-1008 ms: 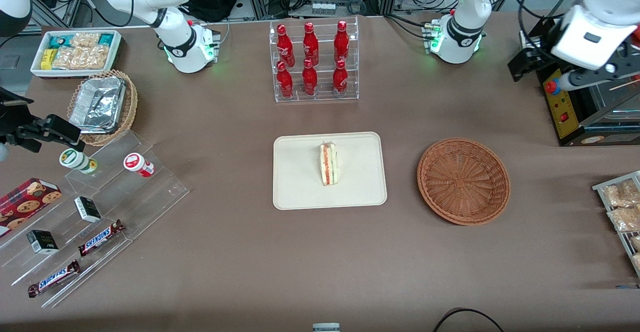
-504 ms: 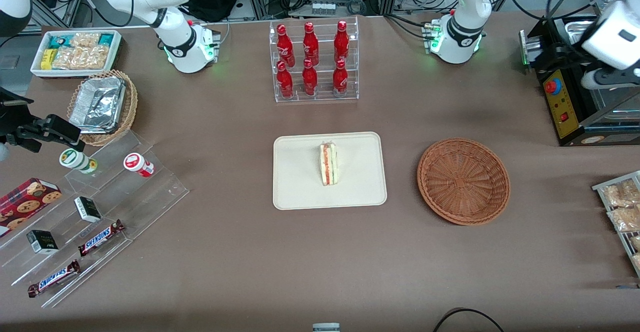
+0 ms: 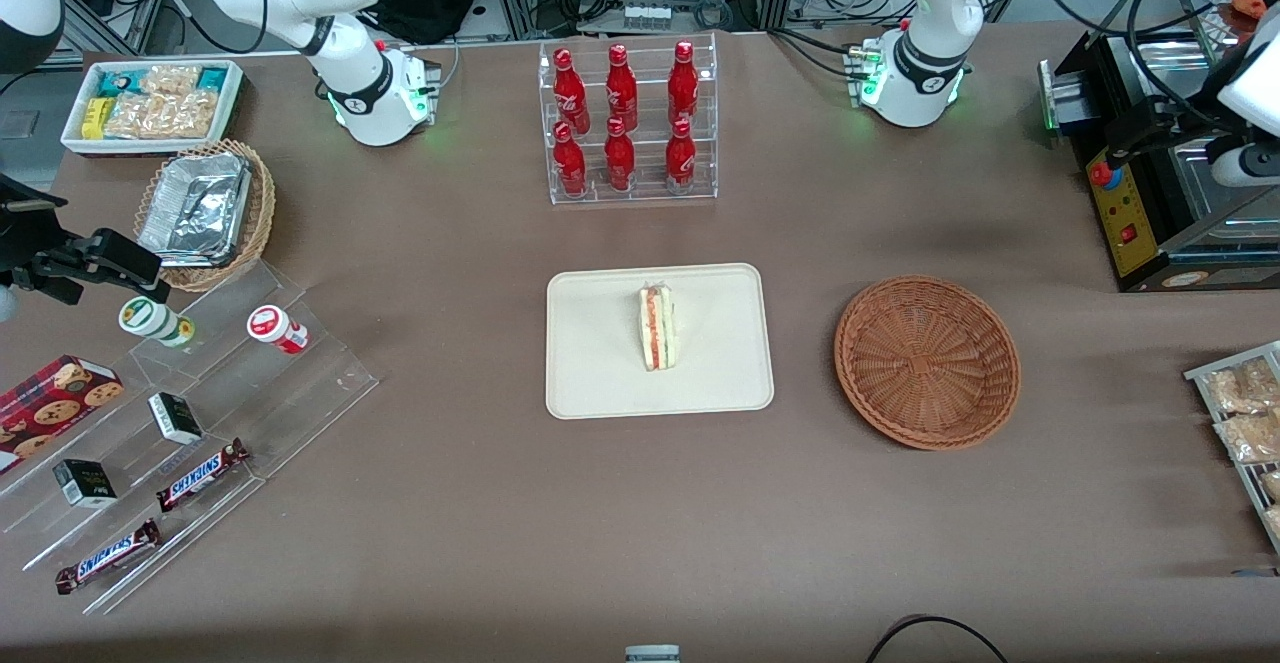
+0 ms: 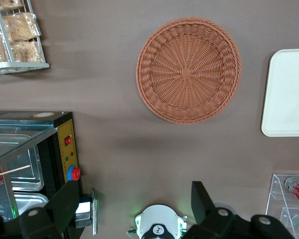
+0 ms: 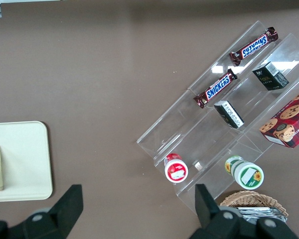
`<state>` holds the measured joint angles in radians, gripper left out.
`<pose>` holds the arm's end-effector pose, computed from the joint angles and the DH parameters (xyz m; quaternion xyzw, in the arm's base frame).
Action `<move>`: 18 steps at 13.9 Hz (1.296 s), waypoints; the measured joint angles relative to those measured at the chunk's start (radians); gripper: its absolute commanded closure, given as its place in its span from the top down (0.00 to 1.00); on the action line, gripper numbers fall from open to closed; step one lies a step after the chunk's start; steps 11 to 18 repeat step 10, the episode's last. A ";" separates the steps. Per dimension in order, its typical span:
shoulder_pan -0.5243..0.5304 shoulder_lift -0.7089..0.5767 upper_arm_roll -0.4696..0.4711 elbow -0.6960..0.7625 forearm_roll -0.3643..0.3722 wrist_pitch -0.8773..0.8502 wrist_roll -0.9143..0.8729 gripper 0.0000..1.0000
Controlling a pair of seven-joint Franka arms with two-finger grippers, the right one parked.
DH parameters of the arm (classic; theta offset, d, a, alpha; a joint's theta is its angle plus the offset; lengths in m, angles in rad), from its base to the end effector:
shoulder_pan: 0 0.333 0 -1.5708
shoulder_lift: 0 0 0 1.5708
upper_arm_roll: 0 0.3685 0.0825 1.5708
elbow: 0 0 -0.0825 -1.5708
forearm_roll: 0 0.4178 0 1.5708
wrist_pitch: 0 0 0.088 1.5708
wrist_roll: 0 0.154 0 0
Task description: Place sandwich from basket to tray
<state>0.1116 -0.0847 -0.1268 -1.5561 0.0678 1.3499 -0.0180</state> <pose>0.5275 0.0001 0.6673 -0.9974 -0.0073 0.0603 0.0398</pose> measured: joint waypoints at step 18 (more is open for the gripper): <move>-0.001 0.083 -0.002 0.084 -0.002 0.005 0.000 1.00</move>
